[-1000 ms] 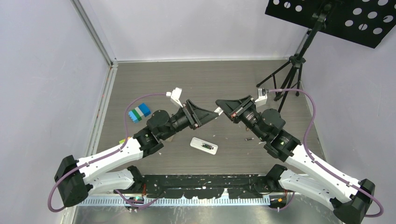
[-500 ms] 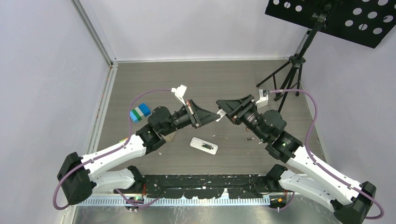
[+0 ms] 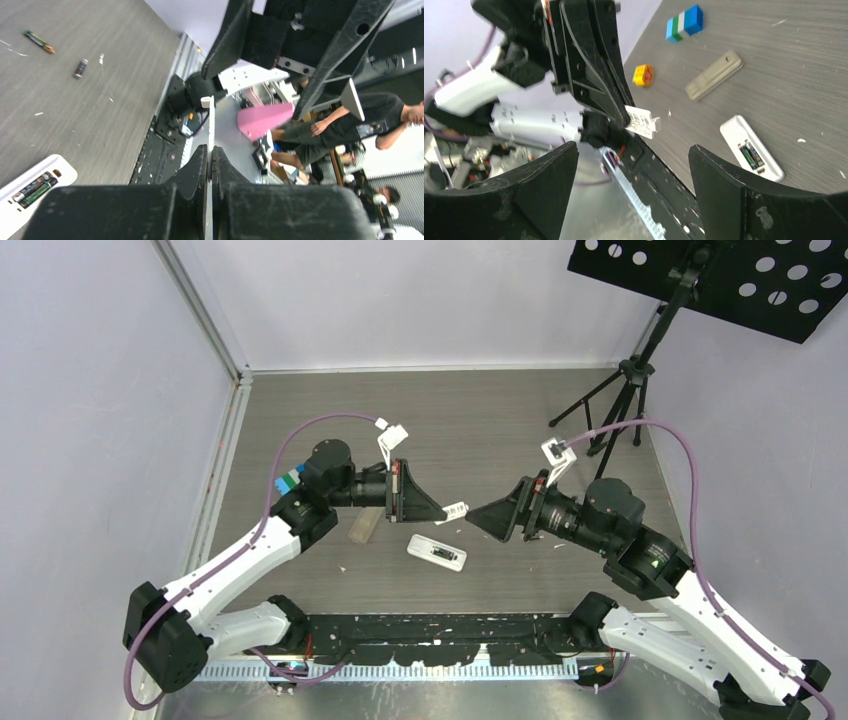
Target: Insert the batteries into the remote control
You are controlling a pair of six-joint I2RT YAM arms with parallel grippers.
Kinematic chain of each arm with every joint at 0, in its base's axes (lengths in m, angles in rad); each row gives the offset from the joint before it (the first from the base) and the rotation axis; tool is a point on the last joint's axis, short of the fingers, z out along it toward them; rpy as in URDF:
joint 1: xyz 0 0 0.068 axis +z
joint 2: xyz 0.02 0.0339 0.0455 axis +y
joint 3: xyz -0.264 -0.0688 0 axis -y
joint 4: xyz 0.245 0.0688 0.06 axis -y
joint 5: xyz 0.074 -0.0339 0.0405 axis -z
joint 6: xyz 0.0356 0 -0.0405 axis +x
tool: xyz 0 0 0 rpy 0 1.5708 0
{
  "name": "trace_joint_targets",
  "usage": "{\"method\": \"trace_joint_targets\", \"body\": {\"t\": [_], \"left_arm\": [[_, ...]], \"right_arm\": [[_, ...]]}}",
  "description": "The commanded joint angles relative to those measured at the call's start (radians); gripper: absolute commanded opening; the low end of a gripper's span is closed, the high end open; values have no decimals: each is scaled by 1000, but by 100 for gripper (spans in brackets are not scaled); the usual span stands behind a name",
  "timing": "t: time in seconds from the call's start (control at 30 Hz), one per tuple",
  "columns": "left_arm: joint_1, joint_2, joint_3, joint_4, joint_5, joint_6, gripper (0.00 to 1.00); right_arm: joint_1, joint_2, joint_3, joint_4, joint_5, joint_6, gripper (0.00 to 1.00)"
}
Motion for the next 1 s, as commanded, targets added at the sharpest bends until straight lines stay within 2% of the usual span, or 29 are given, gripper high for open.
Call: {"method": "trace_joint_targets", "body": {"t": [0.0, 0.13, 0.43, 0.63, 0.73, 0.77, 0.9, 0.97], "left_arm": [[5, 24, 43, -47, 204, 67, 0], [6, 45, 54, -58, 243, 78, 0], [5, 62, 69, -89, 258, 103, 0], [6, 74, 77, -102, 259, 106, 0], [6, 78, 82, -110, 254, 106, 1], [6, 80, 85, -113, 246, 107, 10], [17, 76, 95, -214, 141, 165, 62], [40, 62, 92, -293, 6, 199, 74]], "right_arm": [[1, 28, 49, -107, -159, -169, 85], [1, 93, 50, -103, -185, -198, 75], [1, 139, 26, 15, -260, -169, 37], [1, 148, -5, 66, -315, -131, 22], [1, 146, -16, 81, -316, -116, 5], [1, 144, -19, 83, -311, -113, 1], [1, 136, -41, 75, -246, -78, 1], [1, 138, -58, 47, -194, -65, 1]]}}
